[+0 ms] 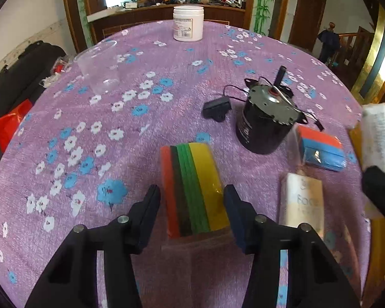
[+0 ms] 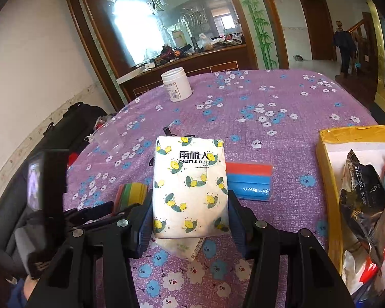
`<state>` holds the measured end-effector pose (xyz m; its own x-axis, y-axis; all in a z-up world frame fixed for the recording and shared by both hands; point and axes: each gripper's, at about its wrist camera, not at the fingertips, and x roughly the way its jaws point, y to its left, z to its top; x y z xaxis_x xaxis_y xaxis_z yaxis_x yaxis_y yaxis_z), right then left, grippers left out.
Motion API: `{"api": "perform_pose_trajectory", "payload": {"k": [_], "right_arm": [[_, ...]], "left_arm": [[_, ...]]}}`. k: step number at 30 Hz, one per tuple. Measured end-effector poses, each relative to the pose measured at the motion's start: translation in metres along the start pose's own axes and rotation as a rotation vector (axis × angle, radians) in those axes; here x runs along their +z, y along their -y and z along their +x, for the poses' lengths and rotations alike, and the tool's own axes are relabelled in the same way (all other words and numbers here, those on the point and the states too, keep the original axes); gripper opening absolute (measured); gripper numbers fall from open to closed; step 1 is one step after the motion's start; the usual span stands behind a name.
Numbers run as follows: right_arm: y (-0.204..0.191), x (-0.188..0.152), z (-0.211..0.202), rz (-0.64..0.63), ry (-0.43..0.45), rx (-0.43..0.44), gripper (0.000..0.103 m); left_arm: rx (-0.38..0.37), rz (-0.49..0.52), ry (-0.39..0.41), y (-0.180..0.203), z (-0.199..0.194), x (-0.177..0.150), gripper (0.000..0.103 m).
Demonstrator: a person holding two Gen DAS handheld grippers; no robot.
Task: Organize soft objects
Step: 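Grasp the white Nanjiren tissue pack with the right gripper, then grasp the striped sponge pack with left while right holds the tissue pack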
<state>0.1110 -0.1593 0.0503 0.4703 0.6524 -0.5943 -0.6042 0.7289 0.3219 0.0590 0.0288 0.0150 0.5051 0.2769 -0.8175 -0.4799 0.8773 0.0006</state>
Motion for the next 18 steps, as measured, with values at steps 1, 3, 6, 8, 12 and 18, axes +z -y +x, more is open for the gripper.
{"api": "perform_pose_trajectory", "payload": {"k": [1,3,6,8,12,18], "right_arm": [[-0.001,-0.001,-0.001,-0.002,-0.001,0.003,0.056],[-0.003,-0.001,-0.001,-0.003,0.002,0.005,0.056],[-0.003,-0.002,-0.001,-0.003,0.0,0.006,0.056],[-0.004,-0.002,0.0,-0.007,0.0,0.003,0.056],[-0.005,-0.003,0.002,-0.01,-0.006,-0.001,0.056],[-0.008,-0.003,0.003,-0.028,0.001,-0.019,0.056]], "left_arm": [[0.005,0.004,-0.002,0.001,0.003,0.001,0.05],[-0.008,0.012,-0.019,0.004,0.011,0.001,0.052],[0.005,0.016,0.007,0.006,0.017,0.0,0.056],[0.004,0.013,0.02,0.004,0.016,-0.001,0.045],[0.006,0.009,0.045,0.001,0.01,0.0,0.04],[0.018,0.042,0.183,0.008,-0.019,-0.002,0.04]]}}
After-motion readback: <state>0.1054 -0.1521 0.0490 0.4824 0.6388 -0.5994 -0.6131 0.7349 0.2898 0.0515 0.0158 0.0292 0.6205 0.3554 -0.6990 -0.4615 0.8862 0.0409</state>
